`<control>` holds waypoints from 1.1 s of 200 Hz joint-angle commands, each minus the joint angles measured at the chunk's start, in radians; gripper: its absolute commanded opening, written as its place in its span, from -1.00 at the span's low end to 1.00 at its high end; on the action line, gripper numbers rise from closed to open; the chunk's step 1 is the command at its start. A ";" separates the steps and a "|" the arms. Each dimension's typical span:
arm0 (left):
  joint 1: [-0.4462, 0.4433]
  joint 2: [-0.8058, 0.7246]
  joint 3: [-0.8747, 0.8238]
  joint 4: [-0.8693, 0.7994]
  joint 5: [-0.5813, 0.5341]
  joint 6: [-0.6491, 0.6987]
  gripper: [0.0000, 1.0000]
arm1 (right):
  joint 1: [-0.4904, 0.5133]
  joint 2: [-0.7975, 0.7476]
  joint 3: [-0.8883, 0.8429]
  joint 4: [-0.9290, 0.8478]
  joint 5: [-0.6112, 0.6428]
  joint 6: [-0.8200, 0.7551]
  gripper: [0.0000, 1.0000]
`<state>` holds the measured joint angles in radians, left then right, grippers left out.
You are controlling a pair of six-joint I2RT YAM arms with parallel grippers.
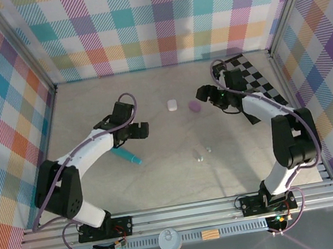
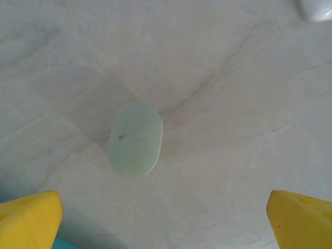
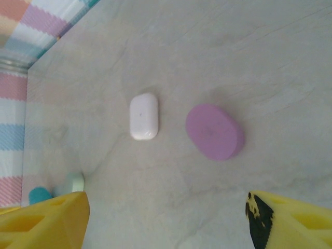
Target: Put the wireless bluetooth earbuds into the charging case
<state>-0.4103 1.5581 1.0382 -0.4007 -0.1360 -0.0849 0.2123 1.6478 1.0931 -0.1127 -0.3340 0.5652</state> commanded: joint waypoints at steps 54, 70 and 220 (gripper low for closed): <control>0.066 0.206 0.130 -0.124 0.036 0.020 0.50 | 0.040 -0.115 -0.055 -0.077 -0.051 -0.075 0.55; 0.072 0.238 0.147 -0.128 0.011 0.025 0.48 | 0.040 -0.117 -0.056 -0.073 -0.056 -0.068 0.55; 0.080 0.295 0.168 -0.080 0.023 0.015 -0.36 | 0.042 -0.130 -0.051 -0.101 -0.050 -0.050 0.53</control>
<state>-0.3378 1.8942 1.2160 -0.4877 -0.0994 -0.0635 0.2531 1.5528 1.0470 -0.1974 -0.3714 0.5144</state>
